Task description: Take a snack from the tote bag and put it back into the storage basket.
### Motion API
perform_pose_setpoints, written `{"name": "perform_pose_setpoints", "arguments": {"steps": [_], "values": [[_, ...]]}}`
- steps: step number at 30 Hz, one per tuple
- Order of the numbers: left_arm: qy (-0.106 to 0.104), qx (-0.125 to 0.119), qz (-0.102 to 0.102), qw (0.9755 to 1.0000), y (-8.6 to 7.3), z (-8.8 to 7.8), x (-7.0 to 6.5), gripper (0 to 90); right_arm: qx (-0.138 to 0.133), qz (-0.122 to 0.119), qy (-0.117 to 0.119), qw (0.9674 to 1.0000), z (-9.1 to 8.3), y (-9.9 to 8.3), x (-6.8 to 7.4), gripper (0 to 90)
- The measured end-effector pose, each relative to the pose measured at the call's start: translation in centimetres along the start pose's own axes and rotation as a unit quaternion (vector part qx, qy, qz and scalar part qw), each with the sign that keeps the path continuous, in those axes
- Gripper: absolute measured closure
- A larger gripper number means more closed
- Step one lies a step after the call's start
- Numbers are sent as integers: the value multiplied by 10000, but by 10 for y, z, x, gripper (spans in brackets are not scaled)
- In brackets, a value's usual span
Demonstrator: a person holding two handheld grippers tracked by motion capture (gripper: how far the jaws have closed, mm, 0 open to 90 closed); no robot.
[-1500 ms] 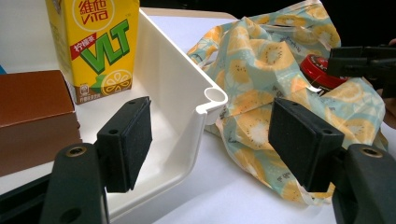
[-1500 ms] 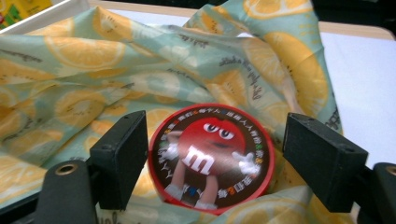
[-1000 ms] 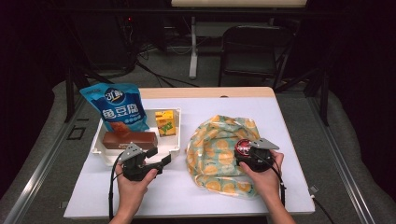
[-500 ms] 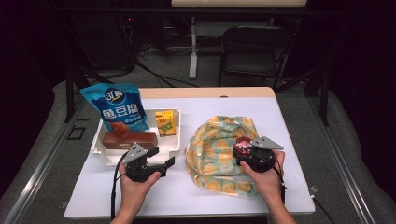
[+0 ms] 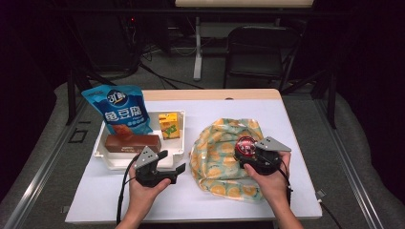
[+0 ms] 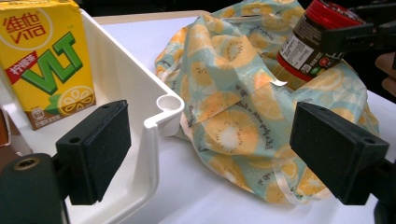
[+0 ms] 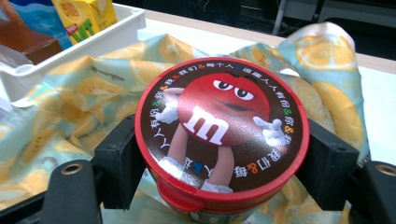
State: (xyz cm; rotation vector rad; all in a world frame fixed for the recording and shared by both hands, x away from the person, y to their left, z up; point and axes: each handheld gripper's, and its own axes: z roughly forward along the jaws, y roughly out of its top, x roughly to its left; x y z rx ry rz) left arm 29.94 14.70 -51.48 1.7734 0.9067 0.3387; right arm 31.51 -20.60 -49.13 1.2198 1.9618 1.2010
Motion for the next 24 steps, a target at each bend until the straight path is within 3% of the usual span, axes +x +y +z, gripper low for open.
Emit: {"name": "perform_pose_setpoints", "arguments": {"steps": [10, 11, 13, 18, 20, 24], "values": [[-209, -74, 297, 9993, 3, 8, -13, 106, -18, 5, 241, 9997, -5, 14, 13, 252], [-121, -174, 314, 9993, 3, 10, -16, 102, -9, 0, 271, 9996, -5, 16, 14, 252], [-272, -172, 378, 9988, 5, 10, -18, 100, -25, 12, 317, 9995, -7, 18, 17, 252], [-303, -239, 460, 9982, 6, 17, -28, 96, -55, 5, 405, 9992, -12, 23, 24, 252], [-414, -208, 463, 9979, 7, 19, -30, 94, -60, 3, 429, 9991, -12, 25, 27, 252], [-389, -244, 519, 9976, 7, 24, -35, 93, -14, -36, 504, 9987, -13, 26, 31, 252]]}}
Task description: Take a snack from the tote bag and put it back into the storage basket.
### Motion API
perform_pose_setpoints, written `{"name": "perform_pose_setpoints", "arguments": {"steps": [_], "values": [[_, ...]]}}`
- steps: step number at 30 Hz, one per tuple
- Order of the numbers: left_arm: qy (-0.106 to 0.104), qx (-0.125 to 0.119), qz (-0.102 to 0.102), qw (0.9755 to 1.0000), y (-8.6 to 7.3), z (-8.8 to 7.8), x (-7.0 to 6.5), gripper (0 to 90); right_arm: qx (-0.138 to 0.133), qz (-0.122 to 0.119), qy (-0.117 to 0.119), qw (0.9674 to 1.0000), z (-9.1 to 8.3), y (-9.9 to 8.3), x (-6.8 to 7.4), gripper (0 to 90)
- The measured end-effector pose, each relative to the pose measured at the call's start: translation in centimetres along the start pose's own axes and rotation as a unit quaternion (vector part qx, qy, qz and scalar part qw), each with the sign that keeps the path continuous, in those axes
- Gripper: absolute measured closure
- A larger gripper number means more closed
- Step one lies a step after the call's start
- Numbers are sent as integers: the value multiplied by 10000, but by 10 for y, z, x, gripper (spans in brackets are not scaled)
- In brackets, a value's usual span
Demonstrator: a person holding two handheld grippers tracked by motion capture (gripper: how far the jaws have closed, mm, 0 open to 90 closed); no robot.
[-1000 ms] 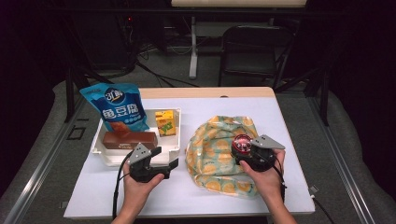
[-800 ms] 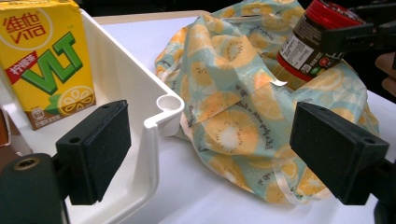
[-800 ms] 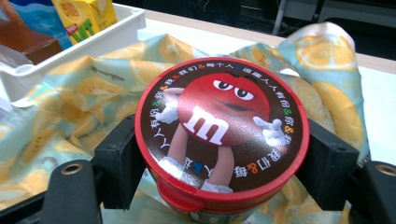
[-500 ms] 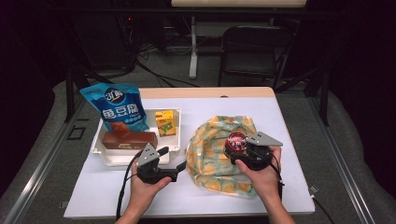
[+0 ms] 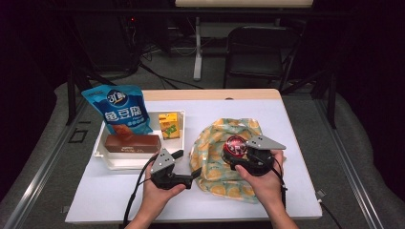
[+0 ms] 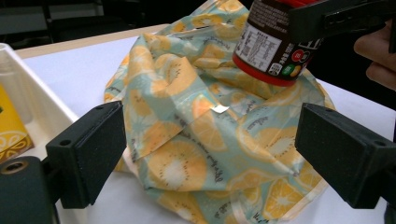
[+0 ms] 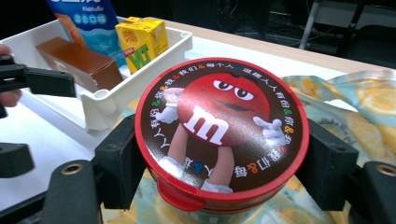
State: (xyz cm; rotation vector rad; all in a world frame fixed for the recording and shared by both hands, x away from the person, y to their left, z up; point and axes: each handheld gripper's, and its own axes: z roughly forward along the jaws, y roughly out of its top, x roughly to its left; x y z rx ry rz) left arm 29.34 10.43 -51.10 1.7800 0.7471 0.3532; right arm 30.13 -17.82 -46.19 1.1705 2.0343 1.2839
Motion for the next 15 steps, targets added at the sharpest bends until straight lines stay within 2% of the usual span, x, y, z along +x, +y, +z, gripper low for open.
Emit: {"name": "perform_pose_setpoints", "arguments": {"steps": [4, 6, 9, 10, 11, 12, 13, 15], "values": [[-95, 11, 83, 9999, 0, 5, -6, 99, 1, -26, 57, 10000, -1, 1, 5, 252], [-231, 45, 130, 9996, 0, 7, -8, 99, -8, -39, 78, 10000, -3, 3, 7, 252], [-283, 49, 214, 9994, 1, 10, -13, 99, -44, -34, 123, 9999, -5, 4, 12, 252], [-235, 13, 236, 9994, 1, 11, -15, 99, -30, -39, 163, 9999, -6, 5, 13, 252], [-325, 38, 267, 9991, 1, 12, -16, 99, -56, -37, 175, 9998, -6, 5, 15, 252], [-242, 6, 258, 9994, 1, 13, -18, 99, -52, -24, 207, 9998, -7, 5, 16, 252], [-350, 10, 273, 9990, 2, 13, -18, 100, -46, -38, 213, 9998, -7, 5, 18, 252], [-378, 10, 312, 9988, 2, 14, -20, 102, -33, -61, 275, 9996, -8, 6, 21, 252]]}}
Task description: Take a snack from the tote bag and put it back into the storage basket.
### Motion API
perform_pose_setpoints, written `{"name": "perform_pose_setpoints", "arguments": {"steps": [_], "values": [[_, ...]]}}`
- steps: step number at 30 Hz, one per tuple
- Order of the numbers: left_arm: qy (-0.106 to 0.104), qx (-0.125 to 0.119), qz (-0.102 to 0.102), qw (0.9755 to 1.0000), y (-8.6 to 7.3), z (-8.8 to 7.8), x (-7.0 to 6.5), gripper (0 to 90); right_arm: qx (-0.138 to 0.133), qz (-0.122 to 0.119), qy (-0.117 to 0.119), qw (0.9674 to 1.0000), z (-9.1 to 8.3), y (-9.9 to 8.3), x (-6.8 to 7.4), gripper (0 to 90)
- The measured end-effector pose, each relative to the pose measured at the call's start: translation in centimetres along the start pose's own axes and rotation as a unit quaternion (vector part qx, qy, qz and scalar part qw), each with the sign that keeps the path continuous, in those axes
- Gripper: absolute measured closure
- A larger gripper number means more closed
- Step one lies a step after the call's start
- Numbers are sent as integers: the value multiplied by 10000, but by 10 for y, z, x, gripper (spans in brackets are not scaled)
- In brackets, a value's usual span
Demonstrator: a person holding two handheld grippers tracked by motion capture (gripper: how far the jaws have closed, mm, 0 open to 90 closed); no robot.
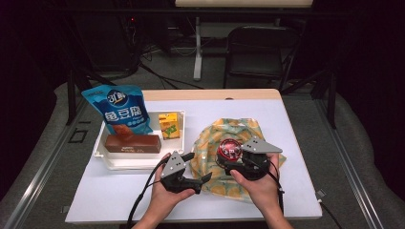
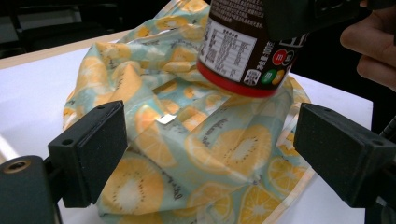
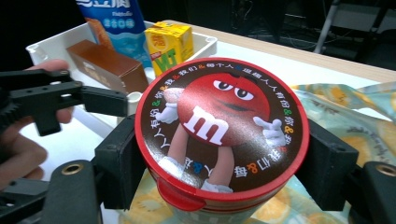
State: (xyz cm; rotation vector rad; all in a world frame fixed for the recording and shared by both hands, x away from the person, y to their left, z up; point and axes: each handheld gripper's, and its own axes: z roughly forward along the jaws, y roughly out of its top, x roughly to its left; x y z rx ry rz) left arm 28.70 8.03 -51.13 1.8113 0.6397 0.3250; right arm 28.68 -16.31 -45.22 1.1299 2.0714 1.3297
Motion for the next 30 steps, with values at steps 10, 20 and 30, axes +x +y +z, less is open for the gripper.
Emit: {"name": "perform_pose_setpoints", "arguments": {"steps": [10, 20, 30], "values": [[-123, -91, 248, 9996, 3, 6, -14, 116, 40, -95, 234, 9997, -2, 3, 16, 253], [-276, -139, 362, 9989, 4, 11, -19, 138, 171, -173, 458, 9987, 3, 0, 32, 253], [-287, -139, 361, 9988, 4, 13, -18, 187, 242, -263, 691, 9970, 7, -4, 43, 252]]}}
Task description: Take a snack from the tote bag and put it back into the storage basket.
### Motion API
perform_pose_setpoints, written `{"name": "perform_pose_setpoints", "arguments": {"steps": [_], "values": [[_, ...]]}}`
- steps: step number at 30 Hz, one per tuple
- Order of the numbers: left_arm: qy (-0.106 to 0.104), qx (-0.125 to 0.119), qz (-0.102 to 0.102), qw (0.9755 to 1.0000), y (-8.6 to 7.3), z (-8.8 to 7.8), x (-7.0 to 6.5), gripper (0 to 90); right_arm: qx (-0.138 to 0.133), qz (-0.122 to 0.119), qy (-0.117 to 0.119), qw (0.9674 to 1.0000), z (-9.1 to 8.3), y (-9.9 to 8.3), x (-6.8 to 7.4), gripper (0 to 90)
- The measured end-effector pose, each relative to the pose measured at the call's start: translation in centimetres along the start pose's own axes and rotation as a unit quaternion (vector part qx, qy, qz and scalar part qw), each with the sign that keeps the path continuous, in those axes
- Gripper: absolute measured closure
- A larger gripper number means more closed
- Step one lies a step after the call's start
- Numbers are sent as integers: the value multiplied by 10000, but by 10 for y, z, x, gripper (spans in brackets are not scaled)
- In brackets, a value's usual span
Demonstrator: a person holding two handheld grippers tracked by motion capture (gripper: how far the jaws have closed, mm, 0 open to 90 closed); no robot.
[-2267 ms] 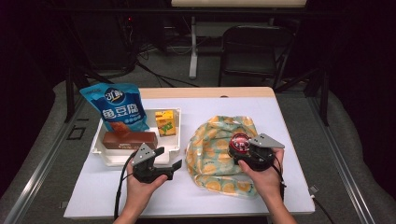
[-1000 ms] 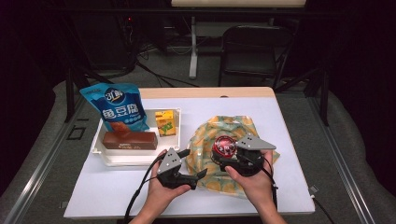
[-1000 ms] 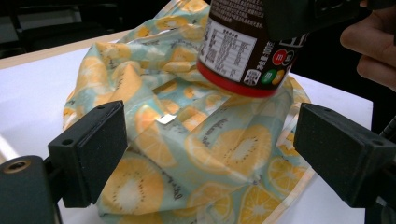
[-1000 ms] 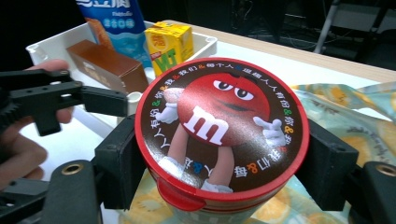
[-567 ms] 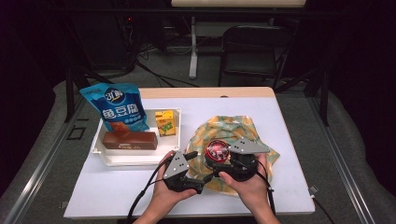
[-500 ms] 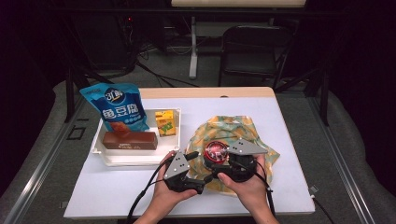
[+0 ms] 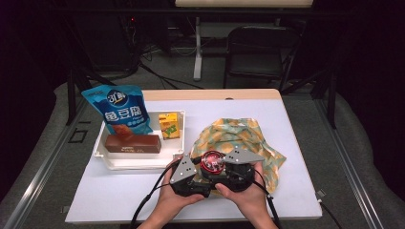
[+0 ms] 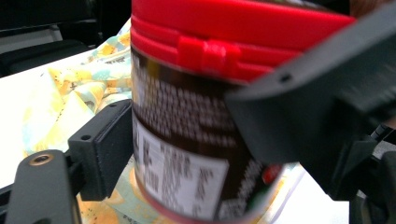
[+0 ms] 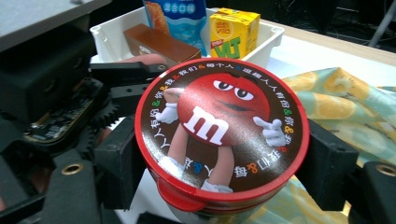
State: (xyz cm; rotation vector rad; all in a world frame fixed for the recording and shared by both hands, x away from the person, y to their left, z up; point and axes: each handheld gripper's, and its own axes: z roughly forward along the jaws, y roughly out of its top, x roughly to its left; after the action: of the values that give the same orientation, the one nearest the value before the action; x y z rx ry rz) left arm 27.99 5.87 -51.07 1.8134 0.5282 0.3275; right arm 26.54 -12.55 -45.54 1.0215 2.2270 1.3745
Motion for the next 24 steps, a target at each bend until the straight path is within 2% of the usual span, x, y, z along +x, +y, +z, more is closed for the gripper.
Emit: {"name": "perform_pose_setpoints", "arguments": {"steps": [6, 11, 12, 13, 14, 17, 18, 19, 20, 21, 24], "values": [[56, 11, 165, 9998, -1, -1, -1, 241, 4, -23, 71, 10000, 1, -1, 2, 251], [80, 50, 123, 9999, 0, -4, -1, 248, -125, -40, 161, 9998, 0, -1, 2, 219], [57, 96, 117, 9999, 0, -5, 1, 248, -175, -16, 190, 9997, 0, -1, 2, 201], [174, 92, 99, 9998, -1, -5, 0, 249, -205, 7, 197, 9996, -2, 0, 1, 187], [87, 109, 52, 9999, -1, -7, 3, 249, -226, 24, 194, 9996, -3, 1, 0, 174], [126, 97, 4, 9999, -1, -10, 6, 250, -343, 80, 234, 9991, -9, 2, -5, 150], [243, 76, -8, 9997, -2, -11, 7, 250, -398, 93, 263, 9988, -11, 2, -6, 150], [201, 81, -26, 9998, -2, -12, 9, 250, -475, 136, 273, 9984, -13, 2, -7, 150], [294, 66, -49, 9995, -2, -13, 10, 250, -504, 113, 256, 9983, -16, 3, -8, 150], [246, 55, -99, 9996, -3, -14, 12, 250, -541, 132, 237, 9982, -18, 3, -9, 150], [311, 52, -133, 9994, -4, -21, 18, 250, -625, 173, 159, 9978, -22, 4, -14, 149]]}}
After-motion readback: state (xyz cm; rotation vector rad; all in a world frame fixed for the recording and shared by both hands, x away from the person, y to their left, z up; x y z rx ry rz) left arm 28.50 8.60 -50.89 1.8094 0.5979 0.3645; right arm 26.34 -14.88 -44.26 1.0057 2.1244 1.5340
